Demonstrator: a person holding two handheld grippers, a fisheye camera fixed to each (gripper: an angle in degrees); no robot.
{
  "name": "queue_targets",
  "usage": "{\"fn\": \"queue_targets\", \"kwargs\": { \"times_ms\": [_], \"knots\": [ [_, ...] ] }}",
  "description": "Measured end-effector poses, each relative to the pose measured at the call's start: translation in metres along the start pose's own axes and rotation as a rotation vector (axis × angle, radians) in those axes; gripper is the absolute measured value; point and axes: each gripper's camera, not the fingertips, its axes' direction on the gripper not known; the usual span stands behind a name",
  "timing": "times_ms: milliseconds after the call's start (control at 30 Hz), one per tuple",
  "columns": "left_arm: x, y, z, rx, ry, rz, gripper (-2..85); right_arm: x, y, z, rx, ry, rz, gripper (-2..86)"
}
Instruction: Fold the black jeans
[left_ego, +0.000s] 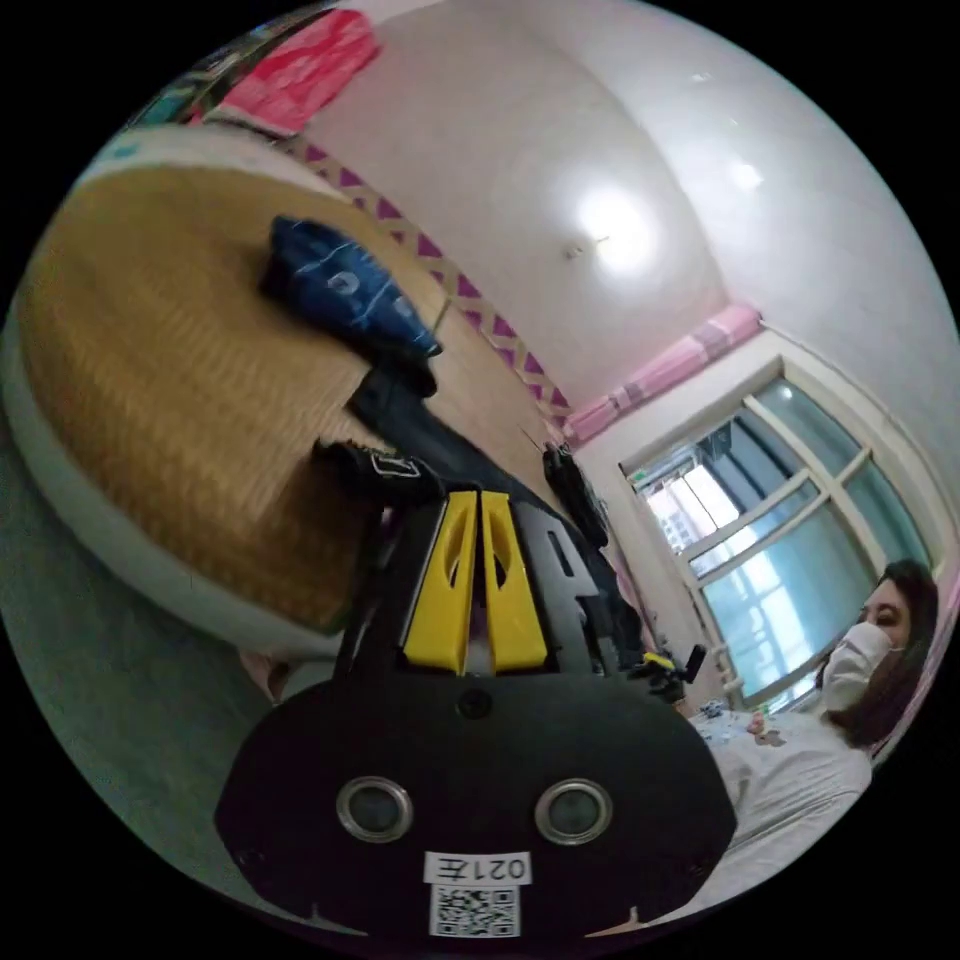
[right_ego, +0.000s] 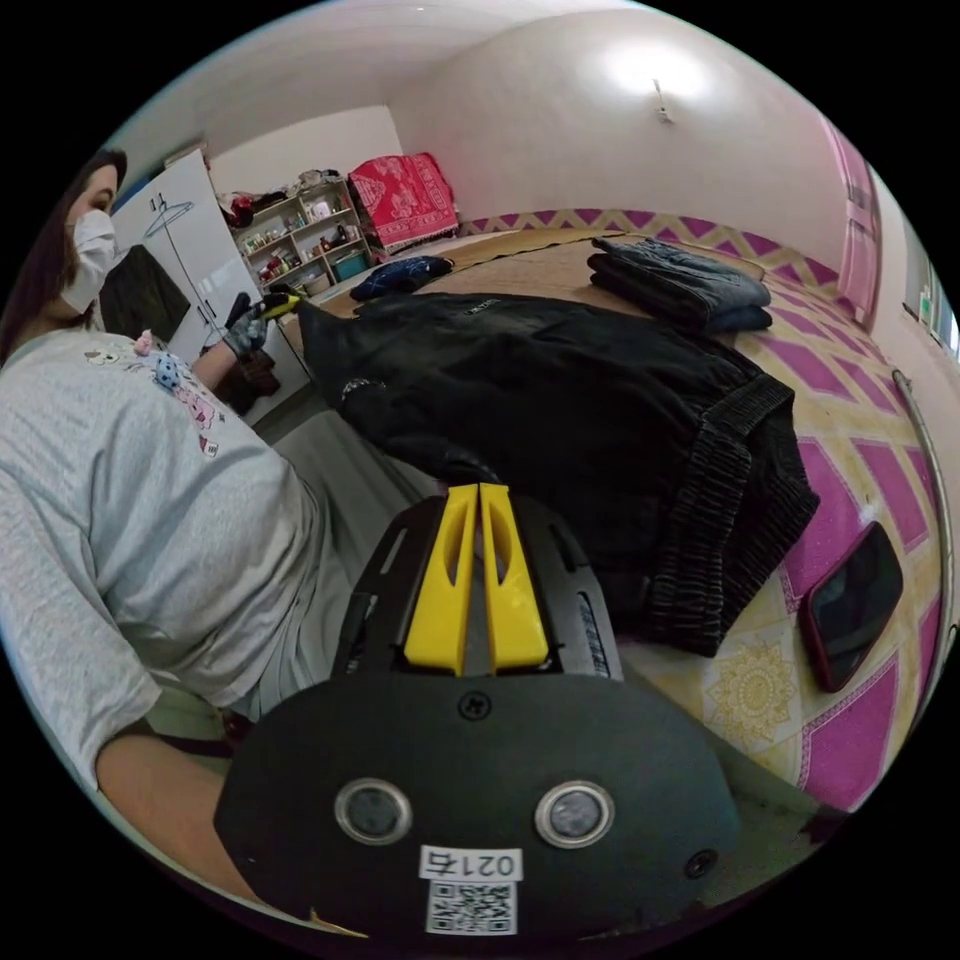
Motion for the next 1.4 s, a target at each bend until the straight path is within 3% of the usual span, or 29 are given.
{"fn": "queue_targets", "kwargs": {
  "times_ms": [100,267,333,567,733,833,1033,1133,1233,1300,1400],
  "knots": [
    [0.01,-0.016,-0.004,-0.012,-0.062,0.079,-1.0,-0.005,-0.002,-0.001,0.031,-0.006,-0.001,-1.0],
    [-0.08,0.046,0.028,-0.194,-0.103,-0.158,-1.0,-0.01,0.007,0.008,0.045,-0.009,0.025,-1.0],
    [-0.103,0.07,0.023,-0.112,0.027,-0.278,-1.0,-0.009,0.008,0.014,0.024,-0.008,0.038,-1.0],
    [-0.029,0.009,0.014,-0.132,-0.06,-0.026,-1.0,-0.012,-0.012,0.017,0.005,-0.004,0.031,-1.0],
    [-0.092,0.072,0.033,-0.253,-0.097,-0.204,-0.9,-0.014,-0.019,0.02,0.019,0.0,0.038,-1.0],
    [-0.106,0.094,0.018,-0.134,0.012,-0.235,-0.9,-0.014,-0.028,0.029,-0.05,-0.01,0.038,-1.0],
    [-0.059,0.106,-0.018,-0.043,-0.248,-0.055,-1.0,-0.034,-0.051,0.028,-0.315,0.076,-0.04,-0.9],
    [-0.012,0.106,0.0,-0.089,-0.319,0.143,-1.0,-0.033,-0.064,-0.011,-0.086,0.08,-0.006,-0.6],
    [0.022,0.106,0.045,-0.172,-0.31,0.298,-1.0,-0.006,-0.078,-0.024,0.156,0.214,0.135,0.5],
    [0.027,0.105,0.076,-0.23,-0.29,0.329,-1.0,0.017,-0.092,-0.007,0.125,0.303,0.215,0.5],
    [0.016,0.109,0.122,-0.361,-0.313,0.32,-1.0,0.056,-0.097,0.038,-0.133,0.385,0.318,-0.4]
  ]
}}
